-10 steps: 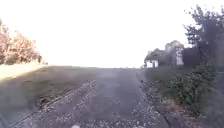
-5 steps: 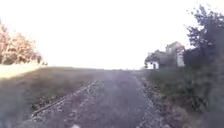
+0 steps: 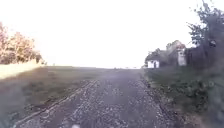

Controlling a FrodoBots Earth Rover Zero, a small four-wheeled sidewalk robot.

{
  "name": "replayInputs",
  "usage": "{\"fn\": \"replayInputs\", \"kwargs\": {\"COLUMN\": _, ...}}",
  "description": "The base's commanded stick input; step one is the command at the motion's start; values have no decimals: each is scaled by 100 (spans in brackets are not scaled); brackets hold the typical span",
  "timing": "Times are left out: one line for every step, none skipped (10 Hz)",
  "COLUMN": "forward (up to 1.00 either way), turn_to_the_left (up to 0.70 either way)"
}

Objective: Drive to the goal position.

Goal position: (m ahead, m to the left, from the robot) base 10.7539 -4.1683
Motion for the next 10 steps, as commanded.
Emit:
{"fn": "replayInputs", "kwargs": {"forward": 70, "turn_to_the_left": 0}}
{"fn": "replayInputs", "kwargs": {"forward": 70, "turn_to_the_left": 0}}
{"fn": "replayInputs", "kwargs": {"forward": 70, "turn_to_the_left": 0}}
{"fn": "replayInputs", "kwargs": {"forward": 70, "turn_to_the_left": 0}}
{"fn": "replayInputs", "kwargs": {"forward": 70, "turn_to_the_left": 0}}
{"fn": "replayInputs", "kwargs": {"forward": 70, "turn_to_the_left": 0}}
{"fn": "replayInputs", "kwargs": {"forward": 70, "turn_to_the_left": 0}}
{"fn": "replayInputs", "kwargs": {"forward": 70, "turn_to_the_left": 0}}
{"fn": "replayInputs", "kwargs": {"forward": 70, "turn_to_the_left": 0}}
{"fn": "replayInputs", "kwargs": {"forward": 70, "turn_to_the_left": 0}}
